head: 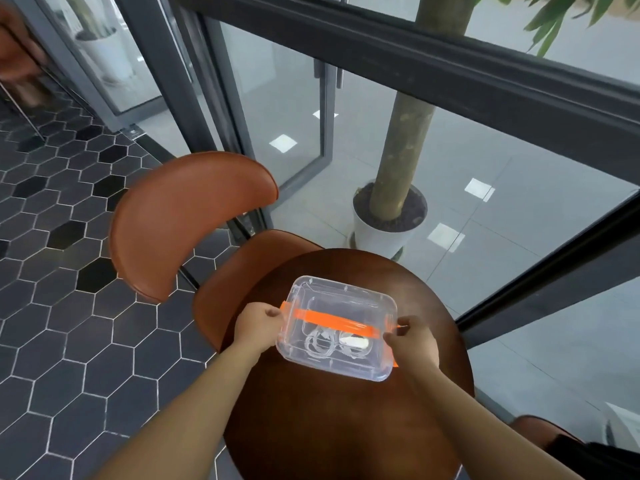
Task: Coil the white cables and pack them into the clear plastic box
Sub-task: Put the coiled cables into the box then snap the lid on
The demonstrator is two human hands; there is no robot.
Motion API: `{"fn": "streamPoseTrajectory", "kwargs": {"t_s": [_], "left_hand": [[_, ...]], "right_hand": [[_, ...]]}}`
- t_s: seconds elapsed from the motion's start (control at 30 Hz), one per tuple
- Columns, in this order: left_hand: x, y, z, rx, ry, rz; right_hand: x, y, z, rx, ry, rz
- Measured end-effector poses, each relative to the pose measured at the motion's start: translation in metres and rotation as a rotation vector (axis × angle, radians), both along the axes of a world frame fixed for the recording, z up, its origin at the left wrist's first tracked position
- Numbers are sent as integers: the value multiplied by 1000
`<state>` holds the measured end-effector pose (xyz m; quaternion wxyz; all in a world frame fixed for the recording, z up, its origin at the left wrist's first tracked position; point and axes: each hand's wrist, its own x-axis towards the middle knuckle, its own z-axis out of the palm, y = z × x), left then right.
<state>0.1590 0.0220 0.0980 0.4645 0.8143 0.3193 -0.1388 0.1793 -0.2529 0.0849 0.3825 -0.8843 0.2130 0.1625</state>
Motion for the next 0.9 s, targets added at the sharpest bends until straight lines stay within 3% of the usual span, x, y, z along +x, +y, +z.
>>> {"fn": "streamPoseTrajectory", "kwargs": {"t_s": [0.17, 0.33, 0.9], "left_hand": [[5, -1, -15, 150, 31, -93], [6, 7, -42, 143, 51, -132], [3, -2, -42, 238, 2, -165]], "right_hand": [[4, 3, -7, -29, -7, -17], [0, 0, -17, -42, 3, -12], [-1, -8, -35, -36, -6, -22]]}}
